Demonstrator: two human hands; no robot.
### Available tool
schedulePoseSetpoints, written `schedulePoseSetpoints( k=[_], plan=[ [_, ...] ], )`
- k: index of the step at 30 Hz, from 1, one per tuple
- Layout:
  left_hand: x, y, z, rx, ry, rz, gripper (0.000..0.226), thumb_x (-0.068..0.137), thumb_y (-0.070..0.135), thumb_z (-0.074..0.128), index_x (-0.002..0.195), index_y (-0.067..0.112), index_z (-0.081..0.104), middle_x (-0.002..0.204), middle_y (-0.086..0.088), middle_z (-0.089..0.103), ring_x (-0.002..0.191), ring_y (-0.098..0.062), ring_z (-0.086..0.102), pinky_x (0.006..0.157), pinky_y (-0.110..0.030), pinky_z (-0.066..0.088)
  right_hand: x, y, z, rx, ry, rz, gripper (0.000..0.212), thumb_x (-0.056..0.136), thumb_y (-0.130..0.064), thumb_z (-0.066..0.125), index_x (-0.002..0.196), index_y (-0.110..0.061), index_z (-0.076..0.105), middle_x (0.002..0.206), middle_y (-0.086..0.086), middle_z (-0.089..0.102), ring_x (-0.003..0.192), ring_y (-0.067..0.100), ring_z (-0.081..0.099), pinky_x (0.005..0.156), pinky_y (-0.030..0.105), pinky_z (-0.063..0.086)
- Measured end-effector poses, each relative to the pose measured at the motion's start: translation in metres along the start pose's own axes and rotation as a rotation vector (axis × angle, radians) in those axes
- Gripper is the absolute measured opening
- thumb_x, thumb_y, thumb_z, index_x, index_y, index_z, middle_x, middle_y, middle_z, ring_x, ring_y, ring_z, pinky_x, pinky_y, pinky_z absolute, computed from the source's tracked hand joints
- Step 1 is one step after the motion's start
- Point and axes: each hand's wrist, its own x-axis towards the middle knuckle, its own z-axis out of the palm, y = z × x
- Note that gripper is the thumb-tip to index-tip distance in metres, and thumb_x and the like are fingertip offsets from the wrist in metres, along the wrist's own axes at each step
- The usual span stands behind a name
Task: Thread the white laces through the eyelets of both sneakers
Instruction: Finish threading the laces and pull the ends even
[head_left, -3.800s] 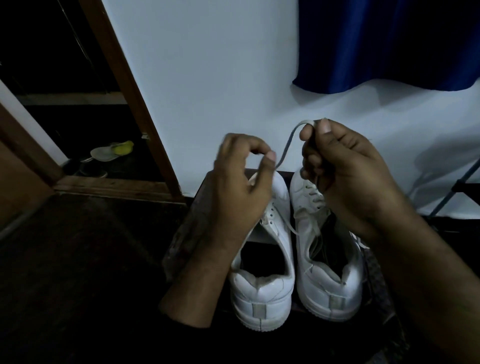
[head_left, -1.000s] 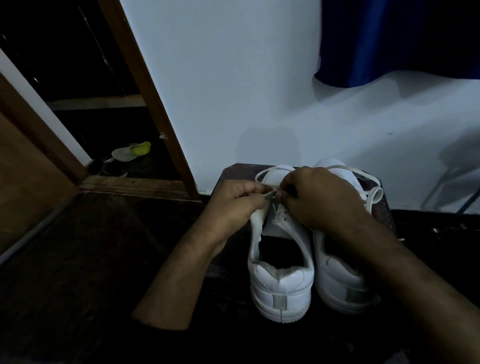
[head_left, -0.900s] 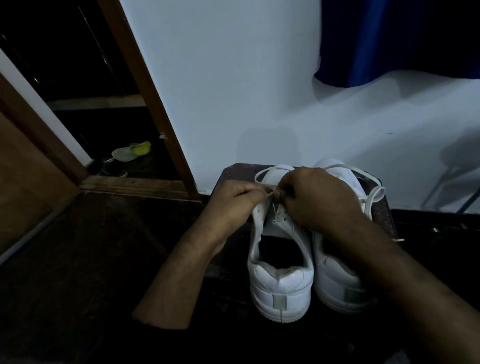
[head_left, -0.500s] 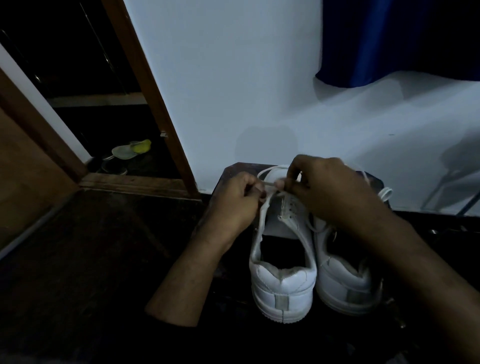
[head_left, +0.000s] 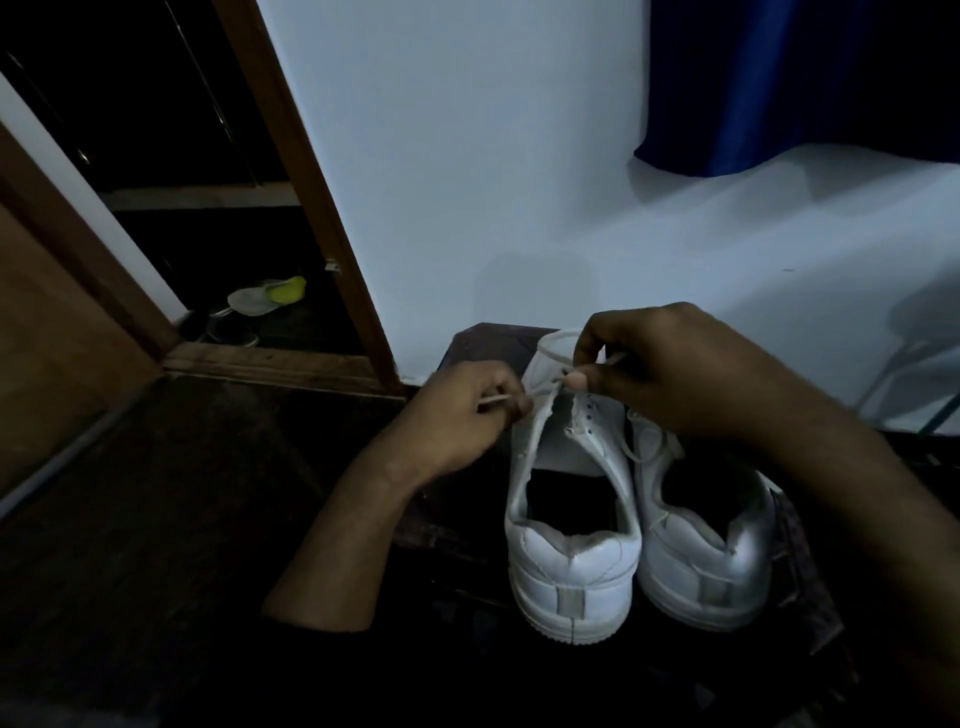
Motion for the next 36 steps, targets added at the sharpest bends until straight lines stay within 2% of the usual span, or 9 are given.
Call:
schedulePoseSetpoints(
  k=[5, 7, 9, 12, 17, 26, 29, 33, 36],
  plan=[
    [0.000, 0.031, -0.011, -0.887, 0.231, -0.125, 0.027, 0.105, 0.014, 0.047, 0.080, 0.020, 0.055, 0.084, 0.001, 0.072, 0.089, -0.017, 0.071, 0.083, -0.033, 0.055, -0.001, 0.010, -0.005, -0.198, 0.031, -0.049, 0.019, 0.085, -0.052, 0.069, 0.092, -0.035, 0.065, 0.087, -0.016, 0.065, 0.085, 0.008, 0.063, 0.084, 0.029, 0.035],
    [0.000, 0.037, -0.014, -1.251, 0.250, -0.188, 0.028, 0.103, 0.015, 0.042, 0.076, 0.018, 0.047, 0.063, -0.004, 0.058, 0.059, -0.019, 0.061, 0.067, -0.036, 0.059, -0.001, 0.014, -0.008, -0.290, 0.064, -0.044, 0.017, 0.087, -0.051, 0.067, 0.096, -0.036, 0.067, 0.088, -0.017, 0.057, 0.091, 0.011, 0.061, 0.085, 0.029, 0.026],
    [0.002, 0.032, -0.014, -1.002, 0.329, -0.207, 0.029, 0.101, 0.019, 0.046, 0.072, 0.020, 0.043, 0.055, 0.004, 0.040, 0.045, -0.011, 0.036, 0.048, -0.027, 0.042, -0.002, 0.015, -0.009, -0.320, 0.075, -0.033, 0.016, 0.089, -0.048, 0.066, 0.098, -0.035, 0.068, 0.088, -0.016, 0.052, 0.096, 0.013, 0.058, 0.085, 0.029, 0.023],
    [0.003, 0.016, -0.004, -0.202, 0.293, -0.072, 0.025, 0.099, 0.033, 0.064, 0.078, 0.021, 0.056, 0.067, 0.012, 0.056, 0.061, -0.005, 0.052, 0.056, -0.023, 0.041, -0.001, 0.013, -0.008, -0.300, 0.095, -0.053, 0.013, 0.090, -0.044, 0.066, 0.097, -0.035, 0.069, 0.087, -0.015, 0.052, 0.095, 0.012, 0.053, 0.085, 0.029, 0.023],
    [0.002, 0.013, 0.006, -0.045, 0.046, -0.016, 0.025, 0.097, 0.035, 0.069, 0.074, 0.025, 0.070, 0.079, 0.001, 0.073, 0.083, -0.014, 0.069, 0.079, -0.035, 0.053, -0.001, 0.010, -0.008, -0.266, 0.088, -0.062, 0.010, 0.090, -0.043, 0.066, 0.096, -0.035, 0.068, 0.085, -0.017, 0.051, 0.089, 0.008, 0.047, 0.087, 0.030, 0.024],
    [0.006, 0.030, -0.016, -1.318, 0.316, -0.323, 0.033, 0.099, 0.015, 0.047, 0.066, 0.019, 0.042, 0.050, 0.003, 0.044, 0.043, -0.011, 0.045, 0.056, -0.029, 0.052, -0.003, 0.007, -0.002, -0.298, 0.075, -0.059, 0.008, 0.093, -0.032, 0.062, 0.100, -0.036, 0.064, 0.092, -0.015, 0.055, 0.096, 0.011, 0.054, 0.095, 0.034, 0.032],
    [0.008, 0.020, -0.011, -0.779, 0.372, -0.311, 0.031, 0.101, 0.023, 0.058, 0.072, 0.020, 0.046, 0.050, 0.008, 0.035, 0.039, -0.006, 0.029, 0.040, -0.018, 0.028, -0.002, 0.006, 0.000, -0.331, 0.099, -0.049, 0.010, 0.093, -0.031, 0.059, 0.101, -0.034, 0.064, 0.093, -0.015, 0.052, 0.097, 0.014, 0.054, 0.090, 0.034, 0.034],
    [0.004, 0.013, -0.001, -0.181, 0.081, -0.116, 0.026, 0.092, 0.047, 0.072, 0.083, 0.022, 0.073, 0.080, 0.000, 0.073, 0.077, -0.015, 0.068, 0.074, -0.033, 0.053, -0.001, 0.005, 0.002, -0.334, 0.099, -0.043, 0.011, 0.092, -0.032, 0.060, 0.101, -0.034, 0.066, 0.102, -0.010, 0.054, 0.098, 0.016, 0.053, 0.083, 0.032, 0.033],
    [0.002, 0.013, 0.004, -0.093, 0.009, -0.076, 0.024, 0.096, 0.034, 0.071, 0.079, 0.017, 0.074, 0.081, -0.011, 0.072, 0.074, -0.015, 0.062, 0.074, -0.034, 0.049, -0.001, 0.003, 0.002, -0.280, 0.070, -0.041, 0.012, 0.091, -0.031, 0.062, 0.101, -0.032, 0.068, 0.106, -0.008, 0.054, 0.098, 0.017, 0.056, 0.080, 0.034, 0.041]
  ],
)
